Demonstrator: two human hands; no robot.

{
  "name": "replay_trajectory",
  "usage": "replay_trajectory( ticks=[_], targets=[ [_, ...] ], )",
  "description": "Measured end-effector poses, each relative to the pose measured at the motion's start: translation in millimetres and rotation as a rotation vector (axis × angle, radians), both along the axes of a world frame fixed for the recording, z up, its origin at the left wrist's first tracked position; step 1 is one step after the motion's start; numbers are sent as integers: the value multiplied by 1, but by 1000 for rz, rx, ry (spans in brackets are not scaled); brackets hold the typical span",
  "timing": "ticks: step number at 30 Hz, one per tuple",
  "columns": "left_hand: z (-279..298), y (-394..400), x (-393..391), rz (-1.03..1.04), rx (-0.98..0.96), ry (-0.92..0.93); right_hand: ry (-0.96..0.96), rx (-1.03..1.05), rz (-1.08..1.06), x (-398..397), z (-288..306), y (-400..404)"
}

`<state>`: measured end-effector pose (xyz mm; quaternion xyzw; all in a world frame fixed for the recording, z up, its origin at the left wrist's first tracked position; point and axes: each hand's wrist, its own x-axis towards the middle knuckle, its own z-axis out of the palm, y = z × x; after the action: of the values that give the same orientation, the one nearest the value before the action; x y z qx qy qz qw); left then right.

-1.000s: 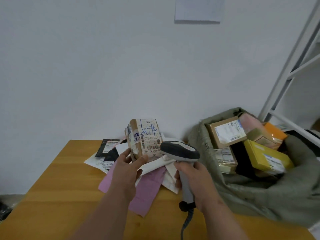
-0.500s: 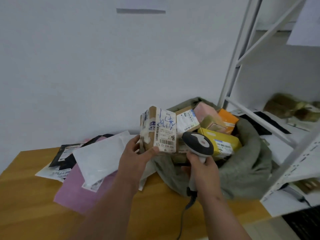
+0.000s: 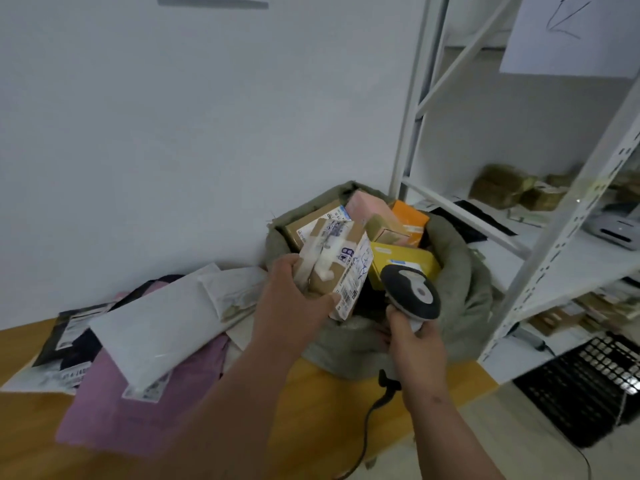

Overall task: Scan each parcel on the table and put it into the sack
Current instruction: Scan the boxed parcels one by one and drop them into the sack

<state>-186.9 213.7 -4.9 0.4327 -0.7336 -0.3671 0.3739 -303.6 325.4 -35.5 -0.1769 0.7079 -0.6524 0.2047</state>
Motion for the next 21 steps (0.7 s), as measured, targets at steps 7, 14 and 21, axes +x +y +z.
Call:
replay_trajectory(
  ticks=[7,14,21],
  targets=[
    [11,11,-45,-130,-310,-196,-20,-87,-55,-25,8,19],
    [20,13,-68,-256,-10,-465,56,-105,-62,-57,14,26],
    [33,5,-83,-243,111,-600,39,-165,84,-64,19,23]
  ],
)
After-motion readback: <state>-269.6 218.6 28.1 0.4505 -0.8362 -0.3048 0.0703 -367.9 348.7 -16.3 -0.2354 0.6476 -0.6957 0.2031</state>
